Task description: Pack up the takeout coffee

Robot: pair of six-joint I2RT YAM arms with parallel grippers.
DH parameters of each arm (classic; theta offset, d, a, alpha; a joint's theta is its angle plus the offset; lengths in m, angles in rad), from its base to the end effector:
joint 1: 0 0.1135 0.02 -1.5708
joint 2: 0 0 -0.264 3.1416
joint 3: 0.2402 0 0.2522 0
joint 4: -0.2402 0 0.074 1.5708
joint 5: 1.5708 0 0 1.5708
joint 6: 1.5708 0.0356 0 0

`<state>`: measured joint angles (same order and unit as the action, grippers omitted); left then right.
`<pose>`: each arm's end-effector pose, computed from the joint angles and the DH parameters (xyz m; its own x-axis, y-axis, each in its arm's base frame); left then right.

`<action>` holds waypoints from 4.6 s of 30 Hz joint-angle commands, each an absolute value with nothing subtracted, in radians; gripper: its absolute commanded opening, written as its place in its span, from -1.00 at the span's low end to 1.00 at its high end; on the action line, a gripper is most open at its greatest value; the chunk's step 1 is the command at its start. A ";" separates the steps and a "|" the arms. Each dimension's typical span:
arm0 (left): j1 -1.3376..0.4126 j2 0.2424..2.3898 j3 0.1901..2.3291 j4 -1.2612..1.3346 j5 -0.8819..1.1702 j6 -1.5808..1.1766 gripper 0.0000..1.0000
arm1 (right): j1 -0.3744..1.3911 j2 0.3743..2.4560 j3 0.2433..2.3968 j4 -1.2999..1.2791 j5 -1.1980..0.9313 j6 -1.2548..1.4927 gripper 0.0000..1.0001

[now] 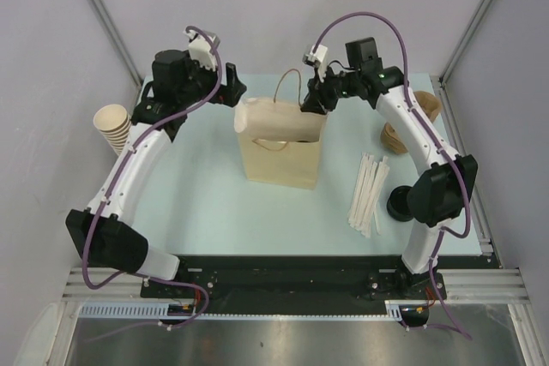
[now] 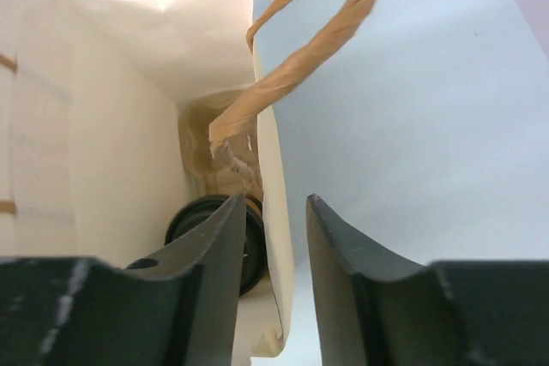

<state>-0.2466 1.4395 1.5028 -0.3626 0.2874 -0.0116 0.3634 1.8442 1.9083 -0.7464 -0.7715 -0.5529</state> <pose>0.3170 -0.0902 0.4187 -0.2917 0.0620 -0.9545 0.4934 0.8646 -0.0947 0.3736 0.1686 0.3805 -0.1022 -0.4416 -0.8914 -0.9568 0.2888 -0.0334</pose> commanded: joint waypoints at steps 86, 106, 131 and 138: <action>-0.090 1.207 1.131 -0.238 0.308 -0.160 0.99 | 0.021 1.724 1.089 -0.529 -0.047 0.380 -0.50; -0.091 1.207 1.131 -0.239 0.322 -0.144 0.99 | 0.008 1.576 1.089 -0.609 -0.139 0.331 -1.00; -0.089 1.262 1.167 -0.229 0.344 -0.149 0.99 | 0.101 1.388 1.603 -0.465 -0.430 0.002 -1.00; -0.084 1.292 1.192 -0.204 0.351 -0.161 0.99 | 0.291 1.557 2.043 -0.414 -0.368 -0.095 -1.00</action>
<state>-0.0967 1.2842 1.1416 -0.2508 0.3264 -0.1505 0.2119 1.4719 1.8606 -0.4854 -0.3882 -0.0013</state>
